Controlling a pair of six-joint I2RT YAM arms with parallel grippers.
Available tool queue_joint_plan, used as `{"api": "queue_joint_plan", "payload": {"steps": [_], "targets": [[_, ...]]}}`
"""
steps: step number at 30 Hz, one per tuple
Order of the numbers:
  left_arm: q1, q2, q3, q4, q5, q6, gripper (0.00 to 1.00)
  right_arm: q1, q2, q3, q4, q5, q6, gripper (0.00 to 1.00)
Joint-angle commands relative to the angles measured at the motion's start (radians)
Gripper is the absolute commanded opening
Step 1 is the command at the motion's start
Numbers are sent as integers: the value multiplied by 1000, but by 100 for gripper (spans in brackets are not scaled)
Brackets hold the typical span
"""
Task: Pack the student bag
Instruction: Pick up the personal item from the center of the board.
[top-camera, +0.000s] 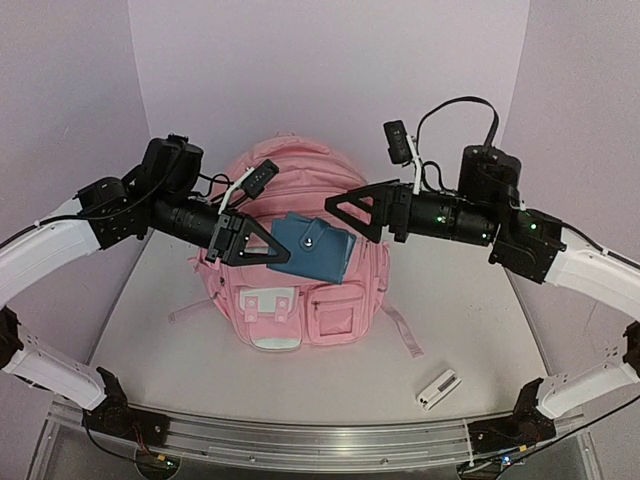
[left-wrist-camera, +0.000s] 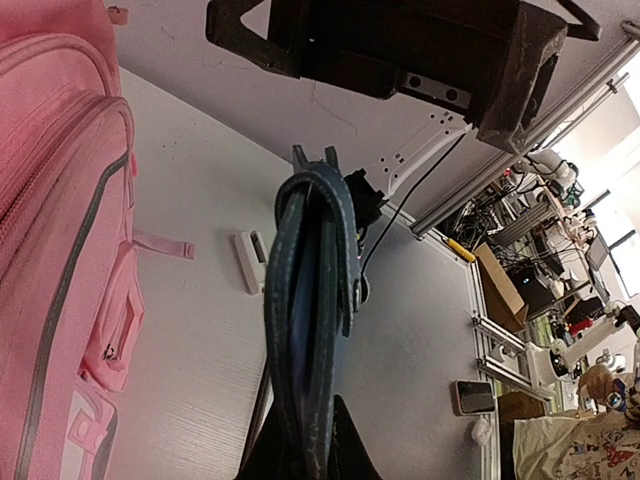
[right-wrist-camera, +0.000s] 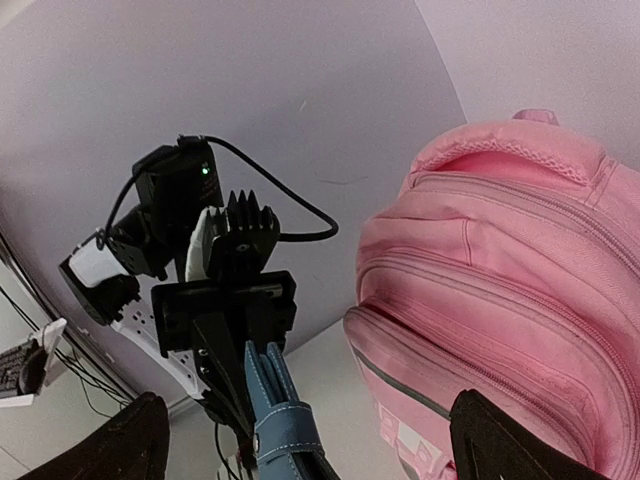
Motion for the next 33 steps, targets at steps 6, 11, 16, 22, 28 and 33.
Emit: {"api": "queue_joint_plan", "payload": {"steps": [6, 11, 16, 22, 28, 33], "targets": [[4, 36, 120, -156, -8, 113, 0, -1, 146, 212, -414, -150, -255, 84], [4, 65, 147, -180, -15, 120, 0, -1, 202, 252, -410, -293, -264, 65], [4, 73, 149, -179, -30, 124, 0, -1, 219, 277, -400, -298, -280, 17], [5, 30, 177, -203, -228, 143, 48, -24, 173, 309, -380, -139, -296, 0], [9, 0, 255, -272, -451, 220, 60, -68, 191, 396, -382, -103, -330, 0], [17, 7, 300, -299, -538, 289, 63, -95, 209, 463, -380, -100, -359, 0]]}}
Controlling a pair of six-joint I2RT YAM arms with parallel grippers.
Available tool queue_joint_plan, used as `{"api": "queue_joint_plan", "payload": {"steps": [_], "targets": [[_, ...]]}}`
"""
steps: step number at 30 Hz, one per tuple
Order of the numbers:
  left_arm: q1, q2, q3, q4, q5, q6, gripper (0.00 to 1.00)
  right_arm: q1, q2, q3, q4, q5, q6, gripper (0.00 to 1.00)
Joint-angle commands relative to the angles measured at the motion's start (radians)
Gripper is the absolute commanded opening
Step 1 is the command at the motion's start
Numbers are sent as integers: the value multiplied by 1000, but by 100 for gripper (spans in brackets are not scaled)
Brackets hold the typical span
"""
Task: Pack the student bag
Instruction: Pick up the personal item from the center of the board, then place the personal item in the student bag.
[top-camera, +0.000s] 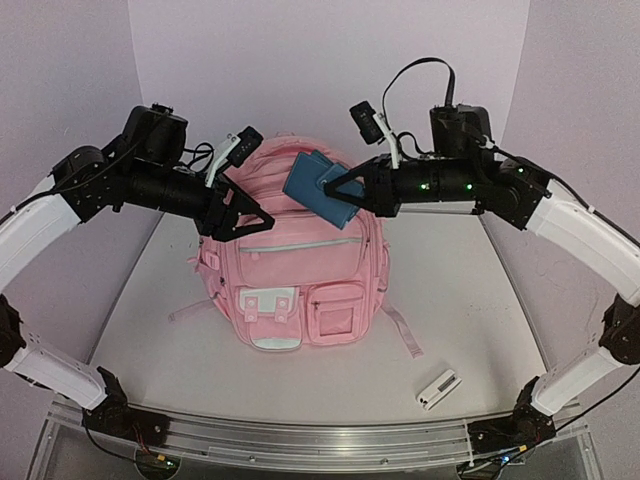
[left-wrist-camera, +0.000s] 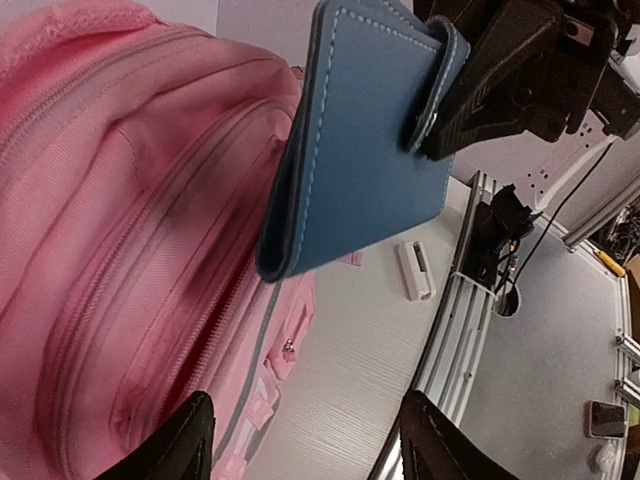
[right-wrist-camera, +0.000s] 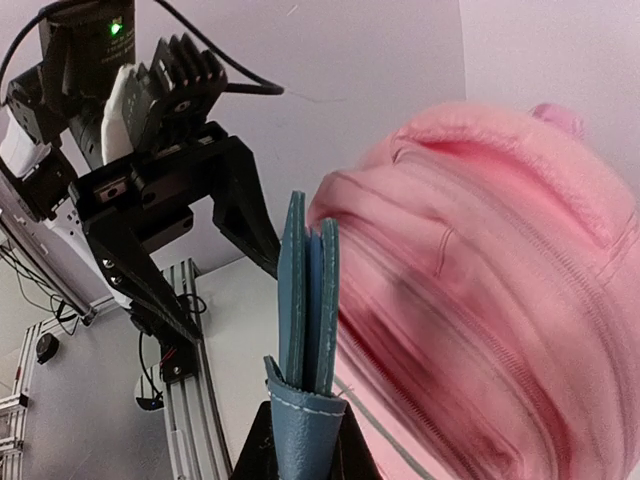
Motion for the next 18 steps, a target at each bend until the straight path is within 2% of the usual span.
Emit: {"api": "queue_joint_plan", "payload": {"steps": [1, 5, 13, 18], "targets": [[10, -18, 71, -32, -117, 84, 64, -17, -4, 89, 43, 17, -43, 0], [11, 17, 85, -62, -101, 103, 63, -25, 17, 120, 44, -10, -45, 0], [13, 68, 68, -114, -107, 101, 53, -32, 59, 159, 38, -54, -87, 0], [13, 39, 27, -100, -82, 102, 41, -34, 91, 183, 34, -63, -118, 0]]}}
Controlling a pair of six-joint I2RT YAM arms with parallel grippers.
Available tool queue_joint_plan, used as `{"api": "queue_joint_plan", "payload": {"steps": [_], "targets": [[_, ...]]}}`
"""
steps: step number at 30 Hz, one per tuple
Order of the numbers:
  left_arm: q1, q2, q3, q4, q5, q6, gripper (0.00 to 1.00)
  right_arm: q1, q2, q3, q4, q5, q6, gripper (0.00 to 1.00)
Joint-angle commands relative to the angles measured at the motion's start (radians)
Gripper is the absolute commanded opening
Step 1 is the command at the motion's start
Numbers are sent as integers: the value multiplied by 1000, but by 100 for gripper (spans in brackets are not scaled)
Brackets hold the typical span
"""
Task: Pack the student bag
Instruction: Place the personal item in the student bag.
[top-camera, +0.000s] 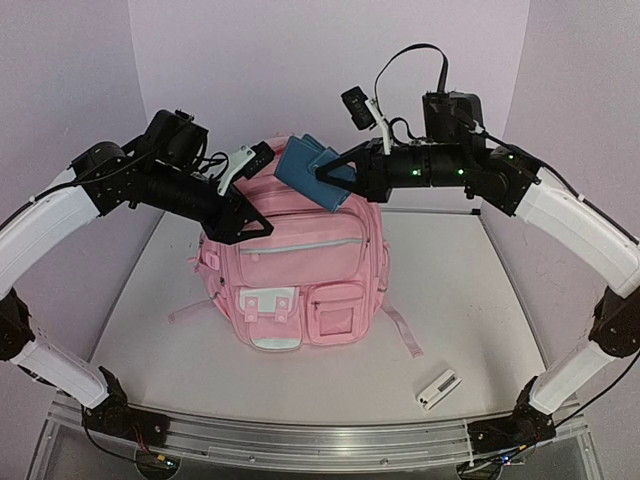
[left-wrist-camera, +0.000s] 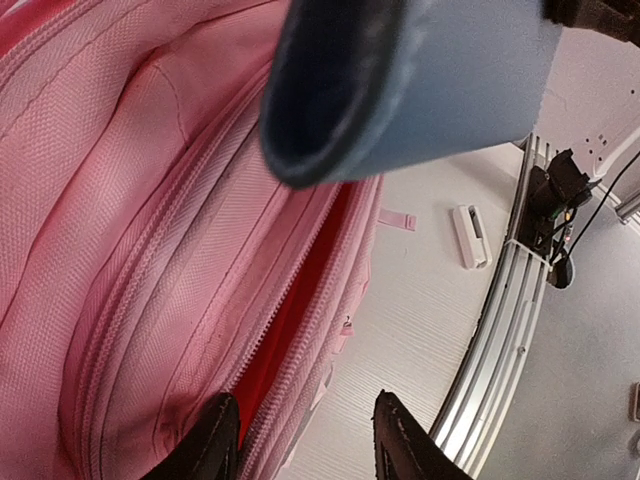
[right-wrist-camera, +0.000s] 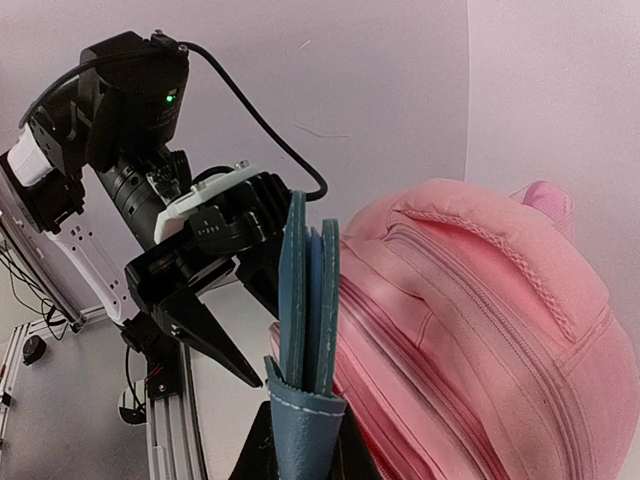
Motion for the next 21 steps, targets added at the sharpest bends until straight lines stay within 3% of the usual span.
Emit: {"api": "queue_joint_plan", "payload": {"steps": [1, 11, 21], "targets": [[5, -48, -30, -6, 22, 15, 39, -8, 28, 67, 28, -27, -51, 0], [5, -66, -71, -40, 72, 10, 29, -22, 127, 140, -19, -74, -145, 0], [4, -58, -75, -41, 64, 26, 0, -23, 185, 161, -132, -167, -249, 0]]}}
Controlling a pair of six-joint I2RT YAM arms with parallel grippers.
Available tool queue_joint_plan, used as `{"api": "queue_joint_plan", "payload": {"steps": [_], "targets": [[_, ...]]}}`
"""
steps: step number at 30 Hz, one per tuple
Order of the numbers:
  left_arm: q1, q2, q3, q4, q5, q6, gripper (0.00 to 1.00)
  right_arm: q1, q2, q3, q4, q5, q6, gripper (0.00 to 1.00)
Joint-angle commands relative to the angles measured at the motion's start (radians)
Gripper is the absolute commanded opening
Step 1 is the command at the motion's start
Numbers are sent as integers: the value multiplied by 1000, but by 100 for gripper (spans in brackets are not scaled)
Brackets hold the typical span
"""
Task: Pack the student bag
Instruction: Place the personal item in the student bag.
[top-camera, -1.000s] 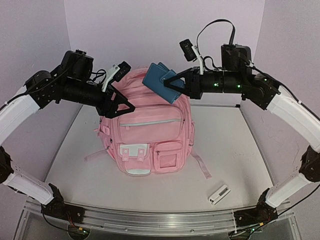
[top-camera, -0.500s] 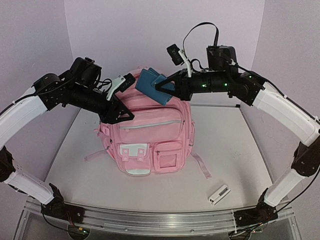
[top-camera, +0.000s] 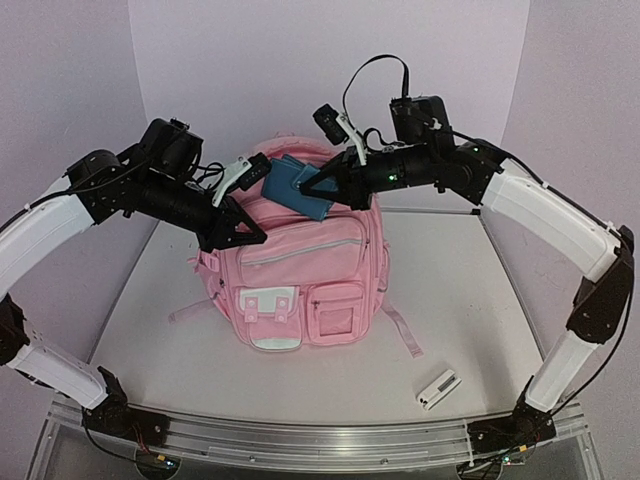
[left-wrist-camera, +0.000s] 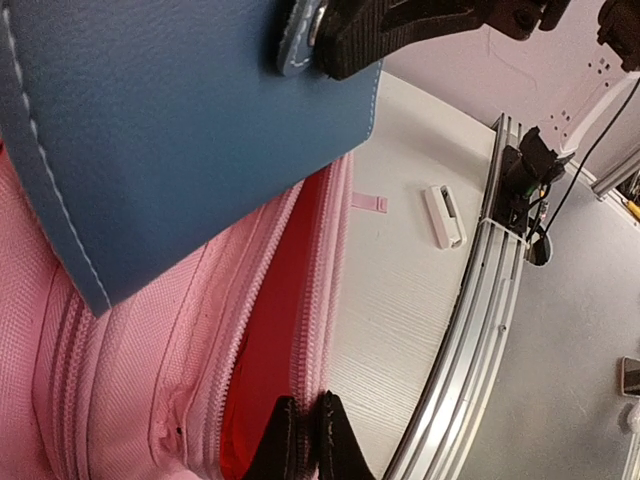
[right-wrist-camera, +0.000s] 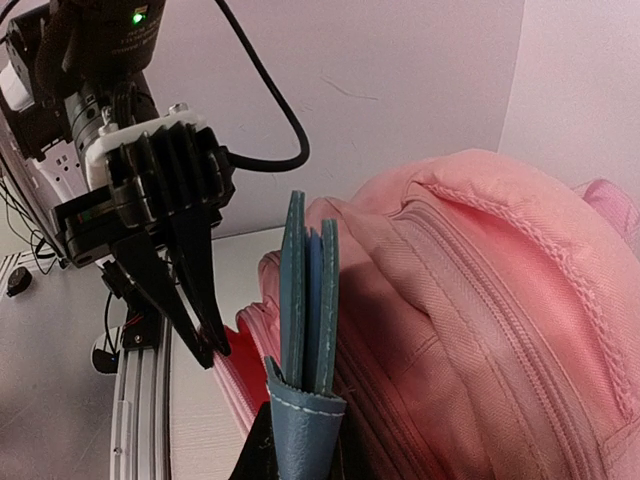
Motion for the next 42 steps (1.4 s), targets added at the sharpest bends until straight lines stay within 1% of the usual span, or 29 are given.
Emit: {"api": "queue_joint_plan", "payload": {"steps": [1, 3, 7, 12, 17, 21, 25, 27, 31, 34, 36, 42], "targets": [[2, -12, -5, -42, -7, 3, 0, -2, 37, 47, -69, -60, -79, 0], [2, -12, -2, -46, -6, 7, 0, -3, 64, 62, -109, -56, -105, 0], [2, 1, 16, -79, 19, 27, 0, -3, 94, 95, -136, -53, -143, 0], [1, 12, 37, -129, 78, 66, 0, -3, 129, 173, -175, -98, -168, 0], [2, 32, 76, -196, 100, 84, 0, -3, 161, 232, -193, -137, -171, 0], [2, 23, 74, -200, 83, 86, 0, -2, 182, 244, -206, -159, -170, 0], [2, 14, 66, -192, 58, 88, 0, -2, 174, 248, -210, -244, -163, 0], [2, 13, 65, -190, 43, 86, 0, -1, 164, 252, -212, -256, -160, 0], [2, 0, 61, -169, 27, 86, 0, 0, 144, 216, -236, -184, -174, 0], [2, -6, 67, -170, 14, 91, 0, -1, 148, 197, -290, -124, -197, 0], [2, -5, 76, -181, 5, 95, 0, -1, 149, 192, -334, -109, -220, 0], [2, -7, 81, -200, -21, 97, 0, -1, 114, 156, -363, -86, -243, 0]]}}
